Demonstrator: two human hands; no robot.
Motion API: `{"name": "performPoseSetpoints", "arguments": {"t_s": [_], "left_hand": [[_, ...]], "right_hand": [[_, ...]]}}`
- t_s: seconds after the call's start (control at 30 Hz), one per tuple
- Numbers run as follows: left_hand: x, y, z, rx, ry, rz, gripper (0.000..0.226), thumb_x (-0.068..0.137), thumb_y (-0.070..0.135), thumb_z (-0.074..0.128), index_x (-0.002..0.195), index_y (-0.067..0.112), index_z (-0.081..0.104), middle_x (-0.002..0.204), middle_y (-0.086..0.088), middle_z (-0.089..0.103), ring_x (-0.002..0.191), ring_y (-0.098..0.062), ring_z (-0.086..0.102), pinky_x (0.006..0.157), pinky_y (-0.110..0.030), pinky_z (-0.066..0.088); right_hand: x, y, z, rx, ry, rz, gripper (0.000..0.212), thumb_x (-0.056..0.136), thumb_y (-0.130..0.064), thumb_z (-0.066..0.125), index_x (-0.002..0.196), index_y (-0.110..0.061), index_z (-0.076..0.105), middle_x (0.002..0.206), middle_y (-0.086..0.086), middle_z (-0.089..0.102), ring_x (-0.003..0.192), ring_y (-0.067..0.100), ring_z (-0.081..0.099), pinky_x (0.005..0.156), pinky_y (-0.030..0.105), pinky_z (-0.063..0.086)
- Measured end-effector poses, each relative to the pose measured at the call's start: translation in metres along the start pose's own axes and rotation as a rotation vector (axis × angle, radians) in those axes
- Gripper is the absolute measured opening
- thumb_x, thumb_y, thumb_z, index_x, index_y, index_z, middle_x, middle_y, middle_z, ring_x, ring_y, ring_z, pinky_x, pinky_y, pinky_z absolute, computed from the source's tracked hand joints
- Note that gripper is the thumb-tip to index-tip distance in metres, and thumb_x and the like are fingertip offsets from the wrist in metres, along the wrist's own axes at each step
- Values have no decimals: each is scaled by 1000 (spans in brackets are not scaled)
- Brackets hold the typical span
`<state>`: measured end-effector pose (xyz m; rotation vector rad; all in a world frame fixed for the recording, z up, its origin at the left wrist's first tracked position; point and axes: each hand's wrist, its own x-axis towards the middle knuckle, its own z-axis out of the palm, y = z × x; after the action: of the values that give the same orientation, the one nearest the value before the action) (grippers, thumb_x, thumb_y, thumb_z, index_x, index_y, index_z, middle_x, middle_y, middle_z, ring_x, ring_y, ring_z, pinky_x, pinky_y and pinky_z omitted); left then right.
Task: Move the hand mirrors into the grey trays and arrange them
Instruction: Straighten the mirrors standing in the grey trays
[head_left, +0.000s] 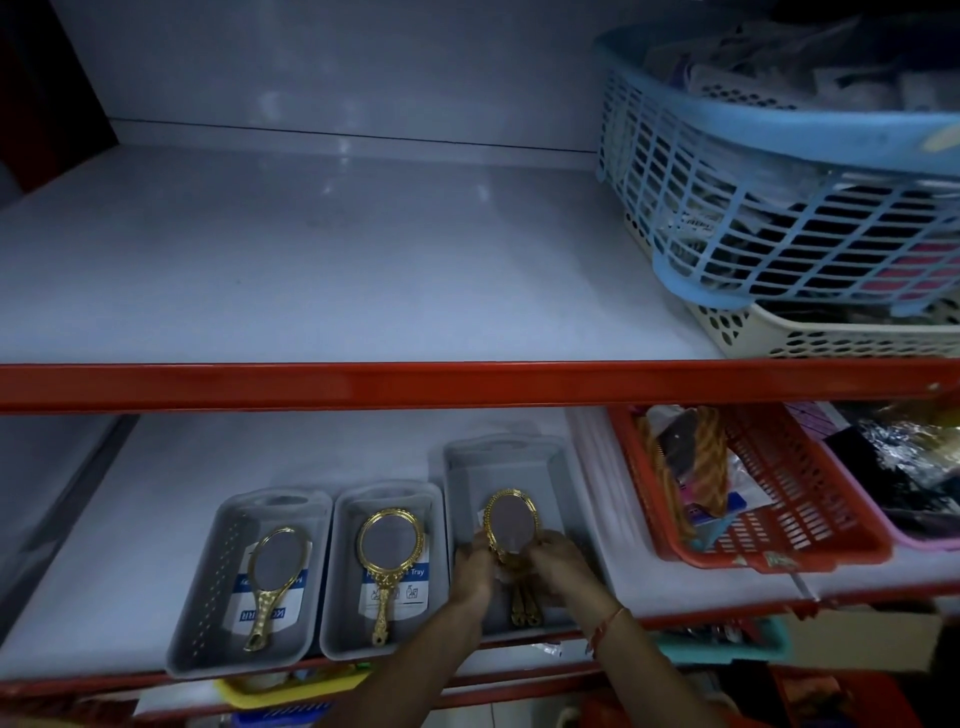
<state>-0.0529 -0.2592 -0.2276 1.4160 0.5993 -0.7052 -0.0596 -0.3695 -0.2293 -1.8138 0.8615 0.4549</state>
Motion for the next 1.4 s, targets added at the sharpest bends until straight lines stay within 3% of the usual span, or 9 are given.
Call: {"name": "performPoseSetpoints", "arguments": {"t_s": [0.13,0.3,0.5,0.6,0.73,0.87,1.0,1.2,1.4], "left_hand": [[-3,1,-1,8,5,6,53,102,43,25,139,9,44,140,-14,53,126,-32,52,106,-41,37],[-6,6,-3,-18,-33,-30,54,102,43,24,138,9,45,139,-13,55,122,-34,56,79,-34,45],[-8,4,-6,8,-49,-48,55,101,47,20,139,14,44,140,-9,54,120,-32,57,68,-30,42],[-9,8,-7,14,-61,-44,54,101,47,19,139,16,44,141,-9,53,121,-30,55,64,-27,41],[-11,16,-8,42,-67,-46,58,101,49,18,142,16,42,144,-9,51,130,-31,48,94,-38,39],[-12,20,-7,49,-86,-67,57,101,49,17,141,17,42,138,-10,54,124,-31,54,60,-29,39],[-10,21,-9,40,-87,-77,55,100,52,18,141,22,40,136,-10,55,106,-32,58,85,-38,40],[-15,24,-8,73,-100,-88,52,101,47,20,138,19,44,130,-10,56,122,-31,55,60,-28,41],[-16,24,-10,56,-117,-105,38,99,52,22,118,27,44,115,-6,56,102,-29,59,75,-37,44]], "right_hand": [[8,0,-7,43,39,-9,28,86,-12,50,105,0,67,107,23,70,99,35,67,89,47,55],[8,0,-11,111,-24,-15,26,88,-12,54,109,-10,69,98,12,70,70,20,63,57,27,52],[5,9,-9,176,-72,10,20,88,-15,59,106,-18,66,108,13,72,99,29,69,83,40,59],[7,8,-12,209,-111,48,20,88,-18,60,107,-16,67,98,10,73,89,28,71,74,40,61],[10,5,-14,231,-142,96,22,87,-17,58,107,-14,66,96,10,72,91,30,70,68,45,61],[12,4,-15,239,-151,93,23,87,-18,58,108,-14,65,104,12,71,98,33,68,70,49,61],[14,5,-16,237,-152,97,20,88,-21,59,107,-17,64,104,10,70,91,30,70,64,42,61],[16,11,-15,204,-100,70,9,87,-22,58,91,-23,66,85,5,72,66,18,66,50,27,56],[13,14,-19,270,-168,69,16,86,-11,62,101,-16,66,94,9,73,84,25,70,60,33,59]]}}
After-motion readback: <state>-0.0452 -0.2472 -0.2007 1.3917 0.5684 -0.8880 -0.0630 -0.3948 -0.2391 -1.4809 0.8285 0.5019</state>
